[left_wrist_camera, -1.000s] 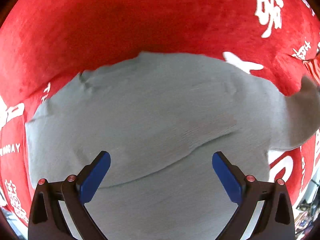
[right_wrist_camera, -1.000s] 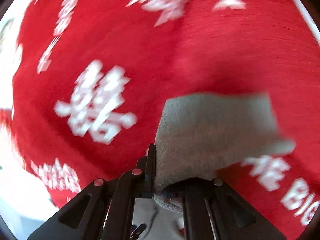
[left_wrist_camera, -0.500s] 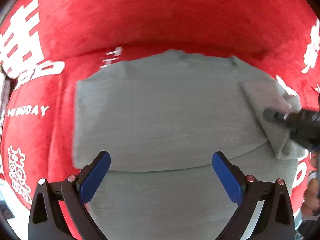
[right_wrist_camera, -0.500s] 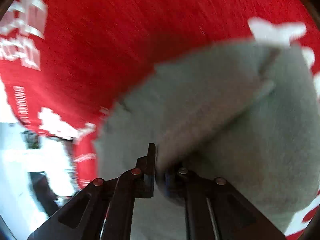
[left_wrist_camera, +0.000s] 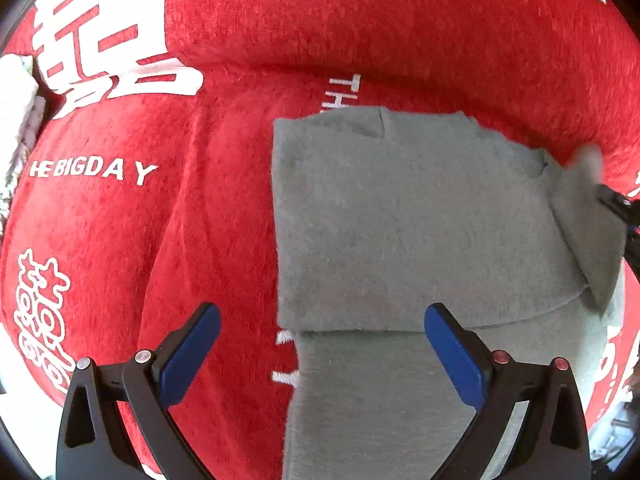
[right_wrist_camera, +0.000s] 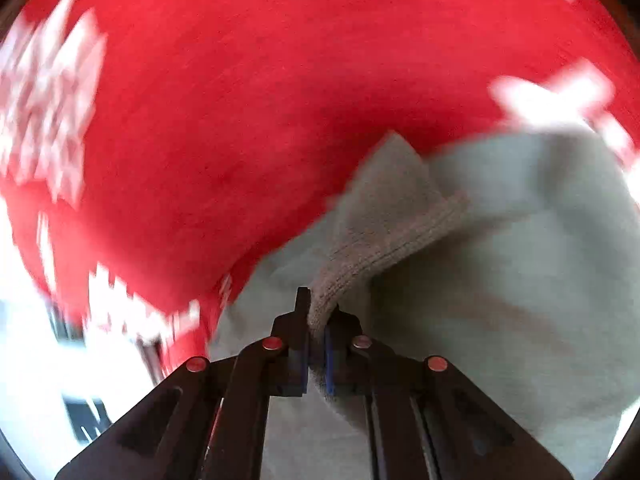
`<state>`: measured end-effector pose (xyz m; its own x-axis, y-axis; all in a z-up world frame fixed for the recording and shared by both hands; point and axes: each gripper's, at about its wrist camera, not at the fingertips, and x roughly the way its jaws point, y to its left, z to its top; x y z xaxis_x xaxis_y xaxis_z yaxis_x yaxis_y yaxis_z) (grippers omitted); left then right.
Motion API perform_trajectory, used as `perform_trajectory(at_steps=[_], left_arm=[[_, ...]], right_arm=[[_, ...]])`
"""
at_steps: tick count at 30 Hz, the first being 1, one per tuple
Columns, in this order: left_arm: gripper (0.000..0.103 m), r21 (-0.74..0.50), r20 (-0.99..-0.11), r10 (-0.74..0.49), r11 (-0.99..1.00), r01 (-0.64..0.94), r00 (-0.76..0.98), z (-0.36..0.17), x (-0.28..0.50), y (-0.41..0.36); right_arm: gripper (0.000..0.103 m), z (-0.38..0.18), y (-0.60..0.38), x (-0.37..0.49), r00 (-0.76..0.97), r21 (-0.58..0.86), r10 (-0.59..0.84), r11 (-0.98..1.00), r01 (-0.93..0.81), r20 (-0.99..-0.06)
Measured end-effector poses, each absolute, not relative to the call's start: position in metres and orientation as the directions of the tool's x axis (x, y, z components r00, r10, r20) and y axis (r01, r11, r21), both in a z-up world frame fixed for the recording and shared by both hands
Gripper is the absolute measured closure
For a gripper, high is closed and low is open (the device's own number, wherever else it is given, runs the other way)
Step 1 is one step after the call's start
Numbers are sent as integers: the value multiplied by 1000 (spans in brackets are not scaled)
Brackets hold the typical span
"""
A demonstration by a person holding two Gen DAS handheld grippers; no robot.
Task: Fold small clothes
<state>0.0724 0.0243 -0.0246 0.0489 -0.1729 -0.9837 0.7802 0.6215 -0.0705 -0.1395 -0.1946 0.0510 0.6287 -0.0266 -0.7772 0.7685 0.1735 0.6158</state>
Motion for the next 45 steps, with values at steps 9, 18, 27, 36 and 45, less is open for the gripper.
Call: perform_trajectory(at_steps=[9, 18, 27, 36, 45], left_arm=[[1, -281, -954, -265, 620, 732, -142, -29, 87, 14], [14, -366, -929, -260, 526, 767, -265, -49, 44, -49], [90, -274, -955, -245, 520, 809, -166, -29, 45, -65], [97, -276, -959, -216, 554, 786, -184, -50, 38, -23], [97, -125, -986, -165, 569, 813, -37, -26, 81, 4]], right_arm=[[82, 19, -96, -46, 373, 410, 186, 555, 723, -909], [50, 24, -120, -205, 481, 502, 161, 139, 853, -862], [99, 2, -149, -326, 525, 508, -54, -354, 785, -850], [97, -1, -175, -341, 438, 434, -23, -182, 882, -899], [50, 13, -140, -304, 539, 531, 83, -97, 842, -838]])
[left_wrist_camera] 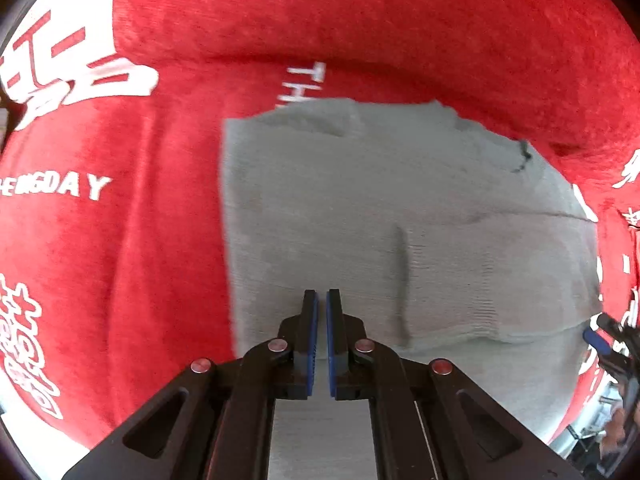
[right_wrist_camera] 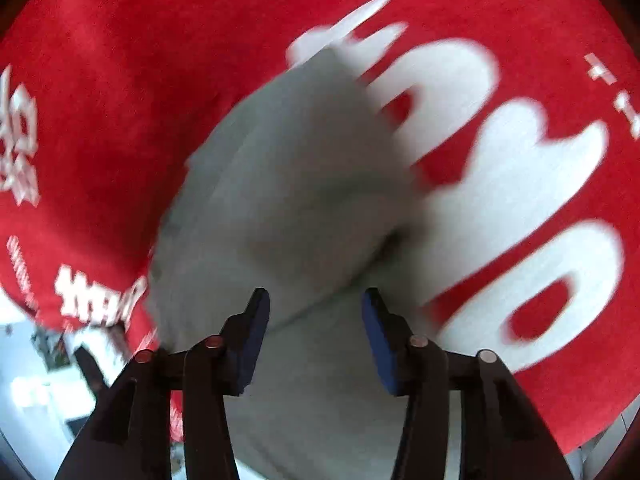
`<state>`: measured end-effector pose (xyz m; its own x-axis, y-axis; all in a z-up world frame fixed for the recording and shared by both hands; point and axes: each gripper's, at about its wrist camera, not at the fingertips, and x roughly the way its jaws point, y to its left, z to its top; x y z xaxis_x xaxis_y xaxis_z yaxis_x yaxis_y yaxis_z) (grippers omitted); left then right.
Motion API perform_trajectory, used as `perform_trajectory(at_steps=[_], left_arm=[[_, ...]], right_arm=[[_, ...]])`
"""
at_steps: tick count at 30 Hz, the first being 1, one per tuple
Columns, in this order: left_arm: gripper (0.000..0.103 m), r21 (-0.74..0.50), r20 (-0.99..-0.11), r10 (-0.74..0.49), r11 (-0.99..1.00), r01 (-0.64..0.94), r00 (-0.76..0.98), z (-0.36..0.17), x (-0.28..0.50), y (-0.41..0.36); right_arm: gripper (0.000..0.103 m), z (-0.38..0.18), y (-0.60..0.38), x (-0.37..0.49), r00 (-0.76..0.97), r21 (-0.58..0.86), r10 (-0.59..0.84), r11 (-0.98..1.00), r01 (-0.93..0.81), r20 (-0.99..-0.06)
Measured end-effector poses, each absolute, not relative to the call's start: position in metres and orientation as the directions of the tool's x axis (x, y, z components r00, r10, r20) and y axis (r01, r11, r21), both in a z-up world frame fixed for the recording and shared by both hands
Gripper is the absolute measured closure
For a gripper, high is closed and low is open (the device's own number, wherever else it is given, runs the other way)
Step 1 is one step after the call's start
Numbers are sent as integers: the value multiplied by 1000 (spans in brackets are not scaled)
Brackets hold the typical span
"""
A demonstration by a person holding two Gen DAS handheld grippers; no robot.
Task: Fold small clothes
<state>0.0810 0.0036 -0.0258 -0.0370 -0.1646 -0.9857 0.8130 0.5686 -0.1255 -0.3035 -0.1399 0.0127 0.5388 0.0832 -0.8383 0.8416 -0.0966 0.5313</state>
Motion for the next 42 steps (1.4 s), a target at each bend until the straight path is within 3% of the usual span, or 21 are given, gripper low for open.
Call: perform_trajectory(at_steps=[4, 7, 14, 15, 16, 17, 20, 23, 28, 29, 30, 34, 35, 38, 40, 42], left_arm=[[97, -96, -988, -157, 554, 827, -10, -17, 81, 7], [97, -61, -994, -105, 568, 821, -1, -20, 76, 11], [95, -18, -995, -89, 587, 809, 42, -29, 68, 23], [66, -16, -995, -88, 586, 810, 44, -29, 68, 24], [10, -15, -995, -85, 590, 807, 43, -29, 68, 25], [0, 7, -994, -81, 609, 793, 71, -26, 70, 28], [1, 18, -991, -93, 613, 790, 95, -20, 71, 33], [1, 10, -991, -101, 622, 783, 93, -17, 73, 35], [1, 88, -987, -48, 644, 760, 154, -22, 78, 32], [1, 86, -989, -35, 652, 754, 143, -25, 79, 32], [1, 75, -991, -34, 655, 752, 128, -26, 78, 32], [1, 21, -990, -95, 622, 783, 102, -19, 68, 21], [1, 15, -988, -110, 614, 789, 104, -16, 65, 18], [1, -18, -983, -157, 598, 801, 95, -9, 52, 0], [1, -41, -981, -174, 599, 800, 81, -10, 45, -12], [1, -48, -982, -176, 591, 805, 70, -16, 32, -27]], right_arm=[[50, 7, -109, -240, 648, 652, 195, -50, 756, -736], [50, -14, -86, -193, 720, 717, 266, -130, 685, -640], [55, -45, -70, -170, 768, 697, 188, -332, 636, -612], [60, -48, -71, -168, 765, 689, 188, -342, 639, -617], [63, -50, -71, -166, 762, 684, 189, -345, 642, -620], [72, -52, -72, -163, 752, 674, 193, -344, 653, -630], [89, -52, -73, -166, 752, 670, 190, -353, 652, -631], [92, -42, -73, -165, 759, 696, 171, -314, 646, -628], [103, -54, -60, -143, 686, 658, 289, -203, 725, -668], [102, -52, -60, -142, 682, 659, 295, -188, 728, -670], [95, -46, -60, -141, 676, 664, 315, -160, 730, -667], [94, -7, -74, -158, 601, 648, 335, 39, 761, -726], [89, 4, -81, -168, 581, 630, 308, 86, 772, -753], [49, 30, -113, -215, 496, 521, 168, 162, 838, -852], [50, 40, -139, -254, 427, 431, 57, 145, 891, -902], [58, 44, -156, -283, 358, 355, -11, 106, 929, -934]])
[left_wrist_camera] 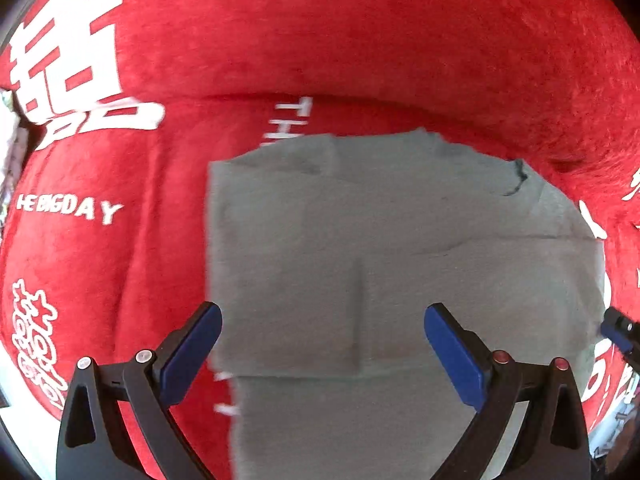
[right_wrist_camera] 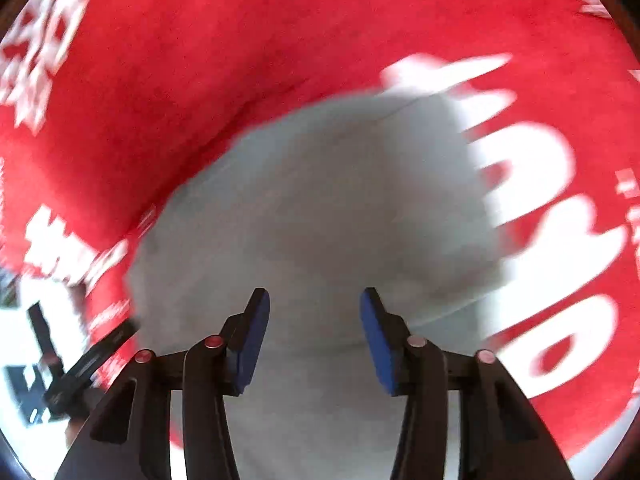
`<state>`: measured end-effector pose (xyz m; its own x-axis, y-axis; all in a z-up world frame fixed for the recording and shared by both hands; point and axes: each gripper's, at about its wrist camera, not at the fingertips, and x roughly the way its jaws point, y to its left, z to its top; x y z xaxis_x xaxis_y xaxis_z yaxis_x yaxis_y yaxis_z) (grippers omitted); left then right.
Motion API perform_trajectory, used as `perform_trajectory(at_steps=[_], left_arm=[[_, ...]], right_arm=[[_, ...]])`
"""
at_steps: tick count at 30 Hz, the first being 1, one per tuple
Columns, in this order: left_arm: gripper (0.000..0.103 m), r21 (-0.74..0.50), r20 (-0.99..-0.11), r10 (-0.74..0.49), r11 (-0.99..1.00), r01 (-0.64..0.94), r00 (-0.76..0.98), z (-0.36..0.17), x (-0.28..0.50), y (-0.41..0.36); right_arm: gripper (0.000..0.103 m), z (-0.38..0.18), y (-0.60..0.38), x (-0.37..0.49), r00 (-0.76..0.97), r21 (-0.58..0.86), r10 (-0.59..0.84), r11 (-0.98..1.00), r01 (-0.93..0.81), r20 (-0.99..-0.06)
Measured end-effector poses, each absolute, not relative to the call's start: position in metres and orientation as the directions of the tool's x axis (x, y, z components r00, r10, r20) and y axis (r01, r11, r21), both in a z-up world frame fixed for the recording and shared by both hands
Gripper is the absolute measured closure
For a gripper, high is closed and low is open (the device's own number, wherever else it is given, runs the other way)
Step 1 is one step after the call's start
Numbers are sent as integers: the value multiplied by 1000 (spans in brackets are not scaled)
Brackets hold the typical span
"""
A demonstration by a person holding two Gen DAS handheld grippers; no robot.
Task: Fold small clothes
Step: 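Open both tools and release the folded sweatshirt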
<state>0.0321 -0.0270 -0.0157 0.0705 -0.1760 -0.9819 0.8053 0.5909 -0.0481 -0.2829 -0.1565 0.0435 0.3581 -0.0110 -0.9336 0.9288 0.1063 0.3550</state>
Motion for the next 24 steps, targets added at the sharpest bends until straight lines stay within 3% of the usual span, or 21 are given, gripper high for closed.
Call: perform_trajectory(at_steps=[5, 8, 16, 20, 24], left_arm=[[1, 32, -994, -73, 521, 853, 81, -54, 5, -47], [1, 6, -993, -95, 546, 838, 69, -54, 5, -41], [1, 37, -997, -42, 544, 838, 72, -51, 2, -45], [1, 51, -996, -29, 541, 839, 79, -42, -8, -49], [1, 64, -996, -21, 532, 844, 89, -34, -18, -49]], right_arm=[[64, 21, -178, -328, 210, 209, -8, 84, 974, -978], [64, 10, -171, -337, 109, 109, 10, 183, 977, -994], [60, 29, -162, -381, 232, 234, 38, 59, 970, -972], [44, 34, -162, -381, 256, 260, 70, 62, 964, -964], [44, 41, -154, -367, 281, 287, 96, 64, 956, -955]])
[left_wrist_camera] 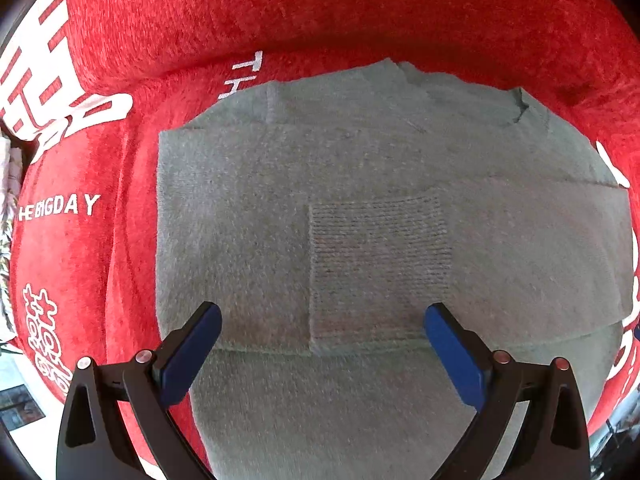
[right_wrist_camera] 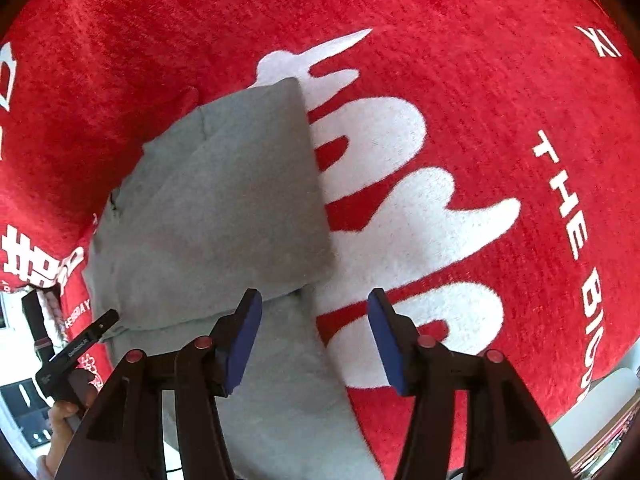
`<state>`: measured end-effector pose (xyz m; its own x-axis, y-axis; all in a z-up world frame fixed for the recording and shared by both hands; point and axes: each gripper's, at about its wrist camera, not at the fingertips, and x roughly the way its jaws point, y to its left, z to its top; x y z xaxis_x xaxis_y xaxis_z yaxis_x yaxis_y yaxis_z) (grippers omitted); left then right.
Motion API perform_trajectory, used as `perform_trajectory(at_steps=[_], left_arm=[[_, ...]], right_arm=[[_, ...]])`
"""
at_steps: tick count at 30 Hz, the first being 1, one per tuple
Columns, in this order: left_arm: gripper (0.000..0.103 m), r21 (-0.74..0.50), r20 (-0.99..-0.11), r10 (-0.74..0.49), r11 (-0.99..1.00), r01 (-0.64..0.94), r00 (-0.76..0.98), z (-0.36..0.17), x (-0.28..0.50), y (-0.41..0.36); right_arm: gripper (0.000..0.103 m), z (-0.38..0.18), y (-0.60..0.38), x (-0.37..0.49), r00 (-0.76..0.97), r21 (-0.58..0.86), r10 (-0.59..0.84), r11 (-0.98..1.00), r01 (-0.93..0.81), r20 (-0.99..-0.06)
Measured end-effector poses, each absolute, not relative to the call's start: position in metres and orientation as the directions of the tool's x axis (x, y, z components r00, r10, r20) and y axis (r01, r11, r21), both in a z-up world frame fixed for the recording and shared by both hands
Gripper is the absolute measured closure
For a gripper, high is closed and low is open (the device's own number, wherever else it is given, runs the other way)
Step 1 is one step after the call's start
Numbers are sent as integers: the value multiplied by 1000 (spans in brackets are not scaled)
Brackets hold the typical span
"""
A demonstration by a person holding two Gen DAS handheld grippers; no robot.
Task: Fold small clothes
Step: 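Open both tools and release the folded sweatshirt, then move both tools toward the sweatshirt hem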
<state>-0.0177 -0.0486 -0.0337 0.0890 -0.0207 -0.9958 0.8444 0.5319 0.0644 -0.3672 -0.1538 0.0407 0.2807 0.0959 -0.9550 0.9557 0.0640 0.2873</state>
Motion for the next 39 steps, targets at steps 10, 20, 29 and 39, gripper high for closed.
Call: perform_trajectory(at_steps=[10, 20, 29, 39], left_arm=[[1, 90, -993, -12, 537, 838, 114, -15, -25, -43], [1, 88, -992, -35, 528, 844, 125, 1, -39, -41], [1, 70, -993, -39, 553, 830, 111, 4, -60, -36], [1, 78, -992, -41, 522, 849, 117, 12, -70, -31]], right_arm=[[34, 34, -148, -354, 301, 312, 133, 75, 947, -944], [30, 36, -146, -360, 323, 338, 160, 78, 938, -933], [24, 28, -137, -360, 368, 392, 203, 92, 915, -907], [15, 36, -137, -353, 517, 536, 202, 51, 842, -831]])
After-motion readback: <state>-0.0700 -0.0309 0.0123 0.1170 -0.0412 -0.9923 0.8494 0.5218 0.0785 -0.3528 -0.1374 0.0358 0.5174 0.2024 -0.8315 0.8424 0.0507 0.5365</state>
